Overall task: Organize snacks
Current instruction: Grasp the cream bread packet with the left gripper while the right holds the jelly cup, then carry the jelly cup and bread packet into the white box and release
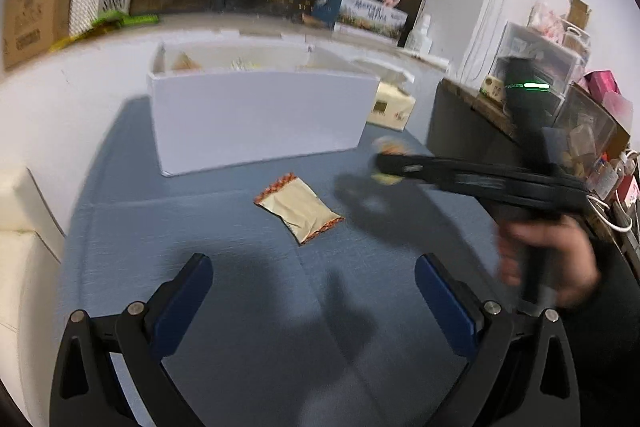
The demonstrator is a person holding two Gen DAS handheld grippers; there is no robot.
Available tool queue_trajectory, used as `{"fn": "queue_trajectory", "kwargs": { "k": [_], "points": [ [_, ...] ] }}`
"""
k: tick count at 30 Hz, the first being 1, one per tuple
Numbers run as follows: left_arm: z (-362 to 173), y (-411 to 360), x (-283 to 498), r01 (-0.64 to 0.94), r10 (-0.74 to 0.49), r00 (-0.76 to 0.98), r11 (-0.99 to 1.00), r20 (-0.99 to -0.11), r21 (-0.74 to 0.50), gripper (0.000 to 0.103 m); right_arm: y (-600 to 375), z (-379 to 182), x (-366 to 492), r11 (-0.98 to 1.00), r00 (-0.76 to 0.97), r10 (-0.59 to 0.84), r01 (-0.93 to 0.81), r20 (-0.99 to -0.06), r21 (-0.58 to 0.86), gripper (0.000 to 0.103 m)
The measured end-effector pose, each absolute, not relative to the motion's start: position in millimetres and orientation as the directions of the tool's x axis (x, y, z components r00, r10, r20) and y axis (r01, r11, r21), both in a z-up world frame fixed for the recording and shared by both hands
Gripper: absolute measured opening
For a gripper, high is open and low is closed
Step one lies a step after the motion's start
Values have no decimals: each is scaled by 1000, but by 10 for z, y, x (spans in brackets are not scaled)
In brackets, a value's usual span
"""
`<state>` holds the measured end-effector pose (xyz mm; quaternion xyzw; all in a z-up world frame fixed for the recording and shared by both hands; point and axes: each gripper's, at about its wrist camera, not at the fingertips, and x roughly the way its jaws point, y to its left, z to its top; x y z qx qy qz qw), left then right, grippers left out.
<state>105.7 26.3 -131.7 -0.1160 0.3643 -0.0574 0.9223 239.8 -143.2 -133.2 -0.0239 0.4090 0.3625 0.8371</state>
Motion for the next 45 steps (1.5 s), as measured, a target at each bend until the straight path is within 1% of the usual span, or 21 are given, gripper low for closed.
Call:
{"fn": "queue_trajectory", "kwargs": {
  "k": [3, 7, 11, 13, 16, 17, 18, 19, 20, 22, 28, 34, 37, 42, 45],
  "points": [
    [-1438, 226, 1346, -4, -198, 694, 960, -692, -278, 103, -1687, -1168, 2232, 730, 425, 620, -621, -660, 286, 46],
    [-1605, 118, 1749, -44, -180, 654, 960, -735, -275, 103, -1969, -1003, 2028, 736, 467, 636, -606, -615, 301, 46],
    [-1802, 45, 2108, -126, -110, 604, 965, -789, -232, 103, -2180, -901, 1865, 744, 498, 639, -594, -586, 306, 46],
    [-1883, 22, 2224, -159, -61, 592, 969, -804, -191, 103, -2272, -885, 1807, 750, 511, 636, -587, -578, 305, 46],
    [-1939, 18, 2316, -178, -21, 590, 972, -807, -155, 100, -2372, -895, 1772, 749, 513, 643, -576, -568, 327, 46],
    [-1942, 7, 2336, -175, -9, 591, 975, -807, -140, 92, -2406, -891, 1760, 748, 515, 645, -575, -565, 330, 46],
    [-1930, -7, 2345, -172, 15, 597, 979, -802, -110, 66, -2427, -890, 1748, 750, 519, 643, -574, -563, 327, 46],
    [-1919, -17, 2345, -162, 28, 601, 983, -799, -88, 51, -2431, -898, 1748, 751, 521, 642, -574, -562, 326, 46],
    [-1910, 5, 2329, -150, 15, 602, 984, -798, -95, 47, -2440, -901, 1743, 751, 521, 643, -575, -561, 326, 46],
    [-1889, 85, 2254, -128, -47, 615, 979, -787, -159, 47, -2455, -907, 1735, 746, 517, 649, -577, -558, 334, 46],
    [-1584, 209, 1880, -71, -87, 691, 980, -718, -187, 47, -2410, -929, 1724, 742, 510, 651, -583, -562, 330, 46],
    [-1062, 317, 1570, -53, -89, 770, 978, -631, -203, 47, -2230, -939, 1750, 728, 489, 659, -604, -571, 323, 46],
    [-829, 428, 1537, -47, -90, 804, 976, -588, -213, 47, -2106, -892, 1819, 713, 476, 672, -622, -567, 323, 46],
    [-400, 687, 1566, -58, -58, 866, 975, -497, -215, 47, -1836, -686, 2069, 698, 476, 682, -650, -555, 300, 46],
    [-172, 832, 1642, -65, -33, 893, 978, -450, -200, 47, -1683, -512, 2285, 693, 489, 692, -657, -532, 298, 46]
  ]
}}
